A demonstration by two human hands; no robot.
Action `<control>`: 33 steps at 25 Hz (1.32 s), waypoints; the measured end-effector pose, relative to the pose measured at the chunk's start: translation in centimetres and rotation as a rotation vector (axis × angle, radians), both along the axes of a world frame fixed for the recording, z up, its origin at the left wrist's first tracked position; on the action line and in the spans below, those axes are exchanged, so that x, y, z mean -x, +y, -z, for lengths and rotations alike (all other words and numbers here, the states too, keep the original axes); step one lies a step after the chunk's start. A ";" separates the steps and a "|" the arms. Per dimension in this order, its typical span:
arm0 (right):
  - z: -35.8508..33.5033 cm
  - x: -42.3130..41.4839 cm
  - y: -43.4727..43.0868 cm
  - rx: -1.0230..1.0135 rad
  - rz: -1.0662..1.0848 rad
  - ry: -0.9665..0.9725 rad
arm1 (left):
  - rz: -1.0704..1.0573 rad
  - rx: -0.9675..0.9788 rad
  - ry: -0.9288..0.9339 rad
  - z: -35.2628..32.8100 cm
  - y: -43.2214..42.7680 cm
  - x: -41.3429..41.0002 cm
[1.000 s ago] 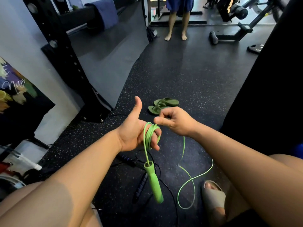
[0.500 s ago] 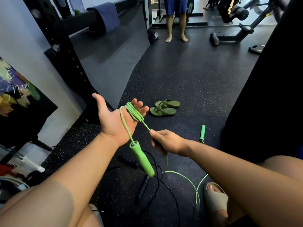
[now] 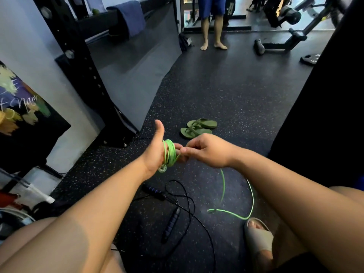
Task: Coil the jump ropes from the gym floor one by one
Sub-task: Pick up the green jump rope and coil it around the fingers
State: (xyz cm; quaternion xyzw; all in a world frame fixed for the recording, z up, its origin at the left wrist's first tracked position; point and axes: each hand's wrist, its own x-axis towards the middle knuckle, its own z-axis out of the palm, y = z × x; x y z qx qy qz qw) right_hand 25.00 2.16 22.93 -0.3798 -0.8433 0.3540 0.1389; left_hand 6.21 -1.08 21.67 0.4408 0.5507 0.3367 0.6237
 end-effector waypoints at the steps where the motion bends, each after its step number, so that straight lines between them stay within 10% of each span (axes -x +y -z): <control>1: -0.2 -0.4 0.2 -0.082 -0.014 0.009 | 0.098 0.031 0.019 -0.1 -0.3 -0.3; 8: 1.9 -2.2 2.4 -0.152 0.090 0.275 | 0.326 0.137 -0.290 -2.0 -1.0 -0.9; 20: 7.5 1.1 0.1 0.300 0.170 0.180 | -0.153 -0.127 -0.779 -2.4 -0.1 1.4; 33: 1.1 2.7 0.4 -0.174 -0.181 -0.302 | -0.171 -0.031 -0.213 1.0 2.6 1.4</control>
